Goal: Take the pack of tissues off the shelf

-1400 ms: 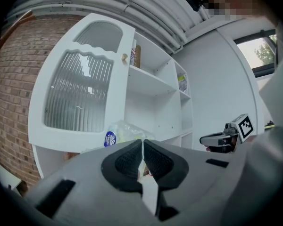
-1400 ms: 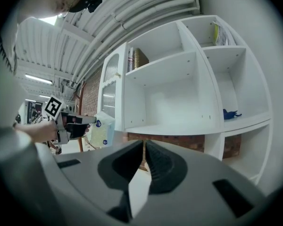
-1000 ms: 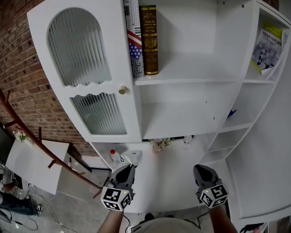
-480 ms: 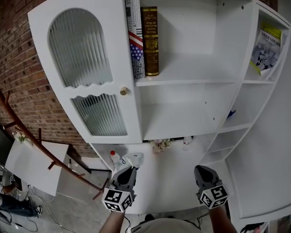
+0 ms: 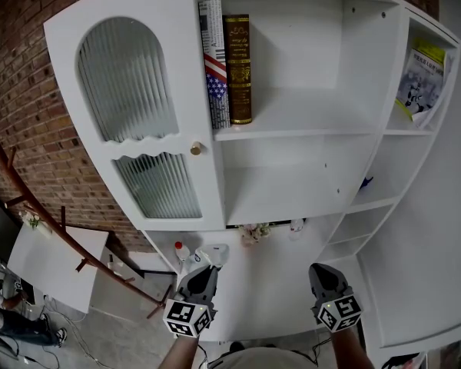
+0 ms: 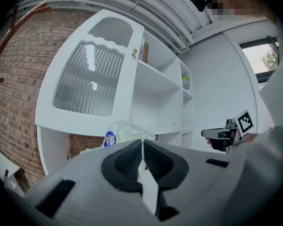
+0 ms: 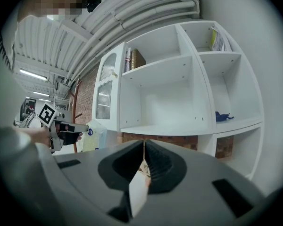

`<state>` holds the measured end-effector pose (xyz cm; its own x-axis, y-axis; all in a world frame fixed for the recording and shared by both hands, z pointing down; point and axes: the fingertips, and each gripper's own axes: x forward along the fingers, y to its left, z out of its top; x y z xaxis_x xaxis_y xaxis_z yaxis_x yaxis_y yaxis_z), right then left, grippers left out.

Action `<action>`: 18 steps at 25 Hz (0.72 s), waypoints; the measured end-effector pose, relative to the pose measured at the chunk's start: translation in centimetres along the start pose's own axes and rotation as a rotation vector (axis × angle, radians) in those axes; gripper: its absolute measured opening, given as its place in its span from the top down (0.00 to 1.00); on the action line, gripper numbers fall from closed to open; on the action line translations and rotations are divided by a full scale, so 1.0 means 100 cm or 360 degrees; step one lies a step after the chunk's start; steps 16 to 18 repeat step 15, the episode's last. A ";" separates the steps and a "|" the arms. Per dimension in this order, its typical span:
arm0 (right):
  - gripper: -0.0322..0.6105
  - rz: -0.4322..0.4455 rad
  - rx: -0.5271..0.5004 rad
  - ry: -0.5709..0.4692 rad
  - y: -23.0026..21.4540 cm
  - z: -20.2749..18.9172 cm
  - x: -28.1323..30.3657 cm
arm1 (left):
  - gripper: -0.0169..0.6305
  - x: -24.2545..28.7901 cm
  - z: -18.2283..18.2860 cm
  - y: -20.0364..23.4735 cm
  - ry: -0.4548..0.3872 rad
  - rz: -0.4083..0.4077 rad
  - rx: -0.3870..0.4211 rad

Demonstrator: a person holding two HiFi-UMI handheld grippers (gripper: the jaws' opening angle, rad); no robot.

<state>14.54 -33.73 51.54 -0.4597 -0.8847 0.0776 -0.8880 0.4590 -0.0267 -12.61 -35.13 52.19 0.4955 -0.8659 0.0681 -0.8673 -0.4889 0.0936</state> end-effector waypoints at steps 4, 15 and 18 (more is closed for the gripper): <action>0.90 0.0001 0.0006 -0.0008 -0.001 0.001 0.002 | 0.93 0.002 0.001 0.000 -0.0004 -0.0001 0.0001; 0.90 0.0018 0.0003 0.0002 0.001 0.000 0.005 | 0.93 0.001 0.001 0.002 -0.0002 0.0008 -0.0004; 0.90 0.0018 0.0003 0.0002 0.001 0.000 0.005 | 0.93 0.001 0.001 0.002 -0.0002 0.0008 -0.0004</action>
